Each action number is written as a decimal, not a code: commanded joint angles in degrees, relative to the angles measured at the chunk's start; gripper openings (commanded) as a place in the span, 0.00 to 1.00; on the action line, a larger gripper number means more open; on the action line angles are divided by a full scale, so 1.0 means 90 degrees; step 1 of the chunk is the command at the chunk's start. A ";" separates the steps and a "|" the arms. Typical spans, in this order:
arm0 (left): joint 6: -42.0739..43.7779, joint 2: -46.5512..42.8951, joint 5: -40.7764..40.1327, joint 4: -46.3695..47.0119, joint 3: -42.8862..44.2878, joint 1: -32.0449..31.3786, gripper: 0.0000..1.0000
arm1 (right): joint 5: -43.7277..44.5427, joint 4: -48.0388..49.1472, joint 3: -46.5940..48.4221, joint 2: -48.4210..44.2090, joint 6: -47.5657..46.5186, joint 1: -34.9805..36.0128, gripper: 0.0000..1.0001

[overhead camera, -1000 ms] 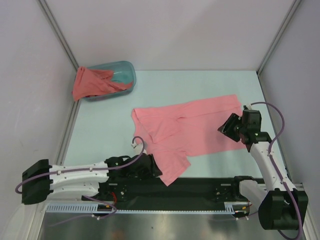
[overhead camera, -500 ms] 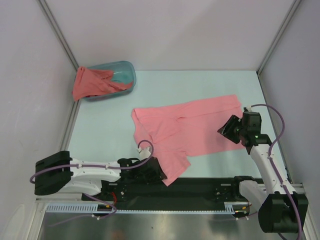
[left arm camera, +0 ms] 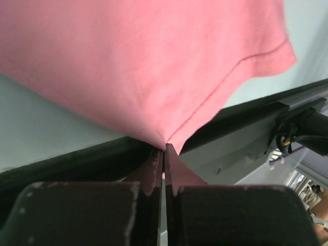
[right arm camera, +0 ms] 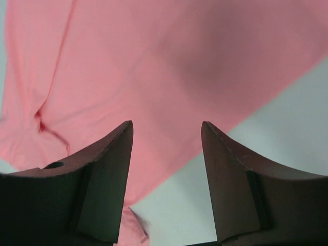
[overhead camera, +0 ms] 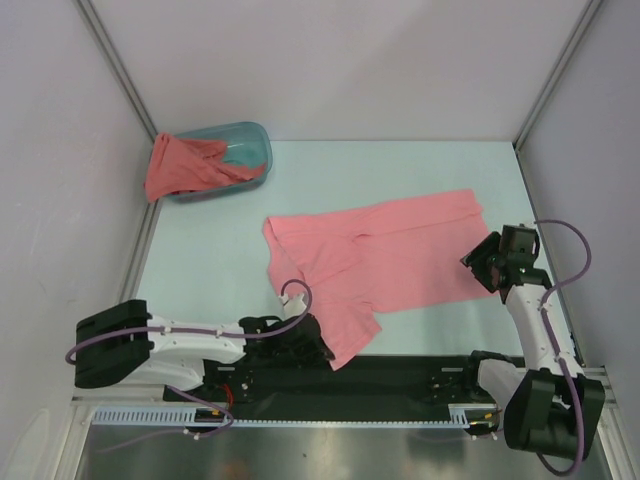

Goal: Fold and stack the t-shirts
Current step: Fold the tshirt

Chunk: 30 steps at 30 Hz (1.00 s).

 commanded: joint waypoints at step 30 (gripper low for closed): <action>0.0892 -0.0965 -0.0513 -0.1124 0.1141 -0.0015 0.00 | 0.2138 0.1466 -0.0539 0.1655 0.0328 -0.2061 0.38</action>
